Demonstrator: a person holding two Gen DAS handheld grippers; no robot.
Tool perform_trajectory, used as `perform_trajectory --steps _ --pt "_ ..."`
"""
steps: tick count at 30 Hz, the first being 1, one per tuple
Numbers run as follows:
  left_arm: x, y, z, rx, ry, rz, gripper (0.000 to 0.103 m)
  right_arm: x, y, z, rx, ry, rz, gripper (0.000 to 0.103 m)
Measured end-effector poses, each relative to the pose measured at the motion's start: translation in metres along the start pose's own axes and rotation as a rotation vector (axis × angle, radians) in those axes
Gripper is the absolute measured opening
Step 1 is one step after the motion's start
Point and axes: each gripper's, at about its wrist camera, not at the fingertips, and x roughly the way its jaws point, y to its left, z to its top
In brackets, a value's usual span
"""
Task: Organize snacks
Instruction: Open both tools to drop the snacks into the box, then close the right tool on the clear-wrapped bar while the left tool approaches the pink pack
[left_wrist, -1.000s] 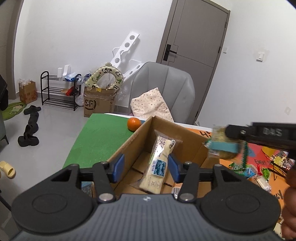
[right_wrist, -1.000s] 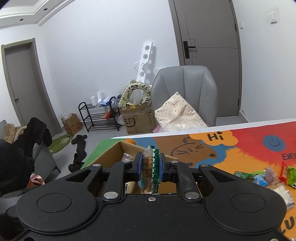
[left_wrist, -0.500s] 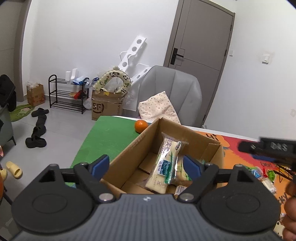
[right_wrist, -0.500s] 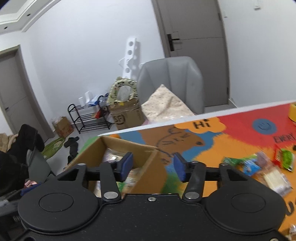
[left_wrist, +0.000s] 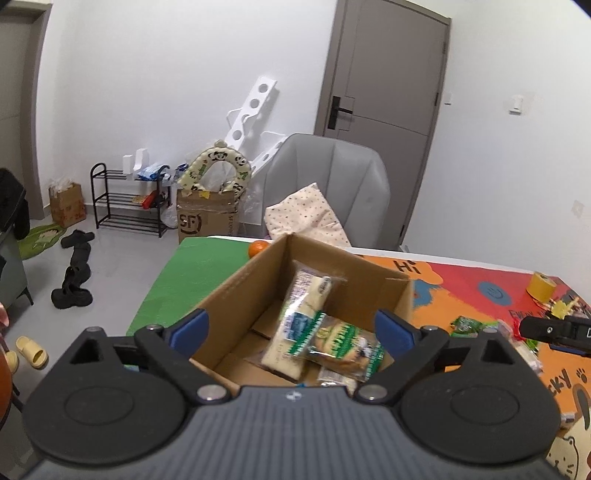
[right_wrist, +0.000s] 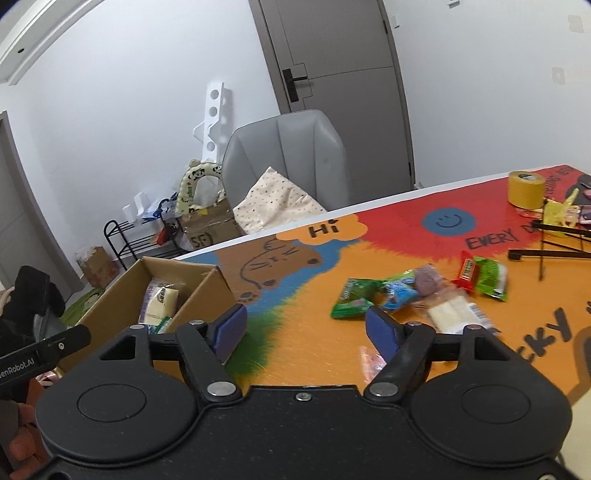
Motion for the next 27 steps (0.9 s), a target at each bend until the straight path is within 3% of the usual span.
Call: perform_trajectory --steps 14,27 --pt "-0.008 -0.050 -0.010 0.070 0.080 -0.101 0.099 -0.031 -0.031 -0.009 -0.011 0.004 -0.031 0.103" --pt "-0.019 -0.087 -0.024 0.125 0.109 -0.175 0.099 -0.052 -0.081 -0.034 0.052 0.030 -0.099 0.103"
